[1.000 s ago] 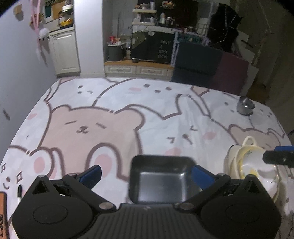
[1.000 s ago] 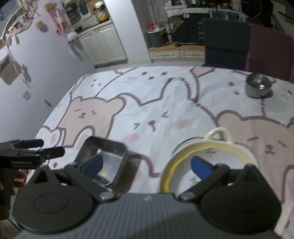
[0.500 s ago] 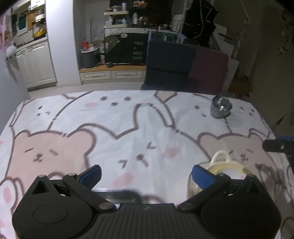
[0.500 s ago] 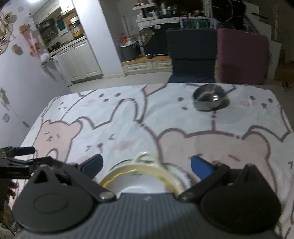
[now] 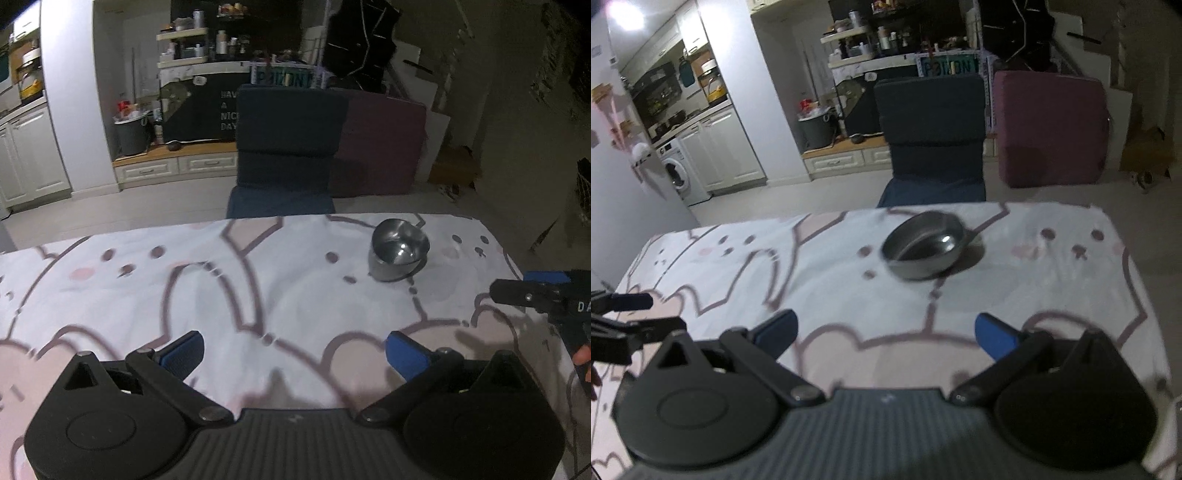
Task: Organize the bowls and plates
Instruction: 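Close both grippers on the rim of the small steel bowl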
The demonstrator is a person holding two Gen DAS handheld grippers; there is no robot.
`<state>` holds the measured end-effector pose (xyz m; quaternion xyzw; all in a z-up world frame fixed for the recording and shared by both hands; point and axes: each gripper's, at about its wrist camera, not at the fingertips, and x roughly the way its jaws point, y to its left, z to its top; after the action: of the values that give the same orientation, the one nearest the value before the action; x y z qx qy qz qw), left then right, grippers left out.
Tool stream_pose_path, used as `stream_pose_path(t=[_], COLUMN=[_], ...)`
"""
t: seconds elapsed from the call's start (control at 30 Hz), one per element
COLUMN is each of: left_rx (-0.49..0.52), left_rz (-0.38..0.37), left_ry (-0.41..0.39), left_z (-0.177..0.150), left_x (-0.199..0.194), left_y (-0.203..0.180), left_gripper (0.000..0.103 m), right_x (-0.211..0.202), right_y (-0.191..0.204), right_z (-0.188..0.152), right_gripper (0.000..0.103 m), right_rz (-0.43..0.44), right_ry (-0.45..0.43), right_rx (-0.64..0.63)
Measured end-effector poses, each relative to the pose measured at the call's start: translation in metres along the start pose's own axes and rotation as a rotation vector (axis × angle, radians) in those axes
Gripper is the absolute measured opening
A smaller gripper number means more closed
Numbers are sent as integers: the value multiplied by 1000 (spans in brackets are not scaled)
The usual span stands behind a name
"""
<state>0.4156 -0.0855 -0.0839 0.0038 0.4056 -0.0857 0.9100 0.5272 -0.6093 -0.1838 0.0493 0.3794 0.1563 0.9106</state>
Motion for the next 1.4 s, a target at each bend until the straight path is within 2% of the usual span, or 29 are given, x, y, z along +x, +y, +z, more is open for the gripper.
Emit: stream_pose_path(t=[0.17,0.27,0.37,0.43,0.73,0.83,1.07,1.2,1.3,1.4], left_rx=[-19,-68,-114,-142,-339,-442,-491,-512,-511,-513], left_rz=[-37,-76,-115,-136,-192,-211,-224,-234,-230,-220], left_ry=[23,26,44,59,155,169,145,166,170,158], left_z=[20,31,41,46,50,50,54,55,57,55], left_x=[45,72,99,116,173,183,189,193,193,192], left_y=[-20,-29,-37,-41,-43,-37,-39,-43,-46,-45], left_gripper=[103,101,91,88,59,51,29,18,17,13], right_x=[33,54,74,91,145,160,179,190,199,201], right_y=[-31,-45,-59,-68,-88,-90,-86,-82,-77,-71], right_z=[27,43,57,64,80,86,93,99,103,104], right_gripper=[103,102,96,88,60,52,44,31,14,10], right_rz=[-3,8,23,28,29,28,15,-5,-27,-45], right_ry=[-15,-15,-24,-10,53,70,90,96,125,142], right_rx=[-51,-74,-63,-55,-6,-8,-23,-50,-81,-115])
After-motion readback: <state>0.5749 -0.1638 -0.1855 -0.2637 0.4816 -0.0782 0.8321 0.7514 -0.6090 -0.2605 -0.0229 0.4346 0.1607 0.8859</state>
